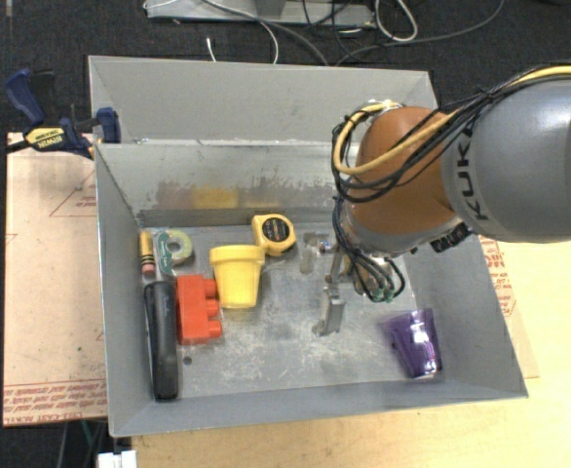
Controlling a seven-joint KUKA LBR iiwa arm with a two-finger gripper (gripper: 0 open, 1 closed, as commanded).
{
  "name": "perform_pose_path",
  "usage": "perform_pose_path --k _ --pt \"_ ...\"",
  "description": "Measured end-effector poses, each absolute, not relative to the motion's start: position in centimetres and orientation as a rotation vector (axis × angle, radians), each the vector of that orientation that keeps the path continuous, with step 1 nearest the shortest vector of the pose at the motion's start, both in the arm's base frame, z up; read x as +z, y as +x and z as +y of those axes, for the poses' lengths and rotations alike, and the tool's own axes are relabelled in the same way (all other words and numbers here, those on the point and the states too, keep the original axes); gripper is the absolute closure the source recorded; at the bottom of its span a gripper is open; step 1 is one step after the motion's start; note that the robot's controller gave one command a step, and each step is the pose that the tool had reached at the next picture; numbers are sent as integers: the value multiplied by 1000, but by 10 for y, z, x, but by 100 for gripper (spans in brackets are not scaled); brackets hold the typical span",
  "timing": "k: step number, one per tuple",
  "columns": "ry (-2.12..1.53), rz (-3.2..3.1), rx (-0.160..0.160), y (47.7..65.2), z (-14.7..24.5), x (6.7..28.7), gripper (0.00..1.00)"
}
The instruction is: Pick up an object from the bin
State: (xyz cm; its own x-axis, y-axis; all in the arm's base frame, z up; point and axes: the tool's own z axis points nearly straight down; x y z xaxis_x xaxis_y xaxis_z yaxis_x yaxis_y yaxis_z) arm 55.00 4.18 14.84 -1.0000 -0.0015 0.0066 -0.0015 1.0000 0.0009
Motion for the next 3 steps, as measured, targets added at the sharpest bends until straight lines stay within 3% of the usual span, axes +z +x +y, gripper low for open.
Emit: perform_pose_path --k 1,2,3 --pt "0 -3142 -2 552 42 153 0" --pt "196 -3142 -3 606 99 89 0" --pt "595 -3088 1 610 119 123 0"
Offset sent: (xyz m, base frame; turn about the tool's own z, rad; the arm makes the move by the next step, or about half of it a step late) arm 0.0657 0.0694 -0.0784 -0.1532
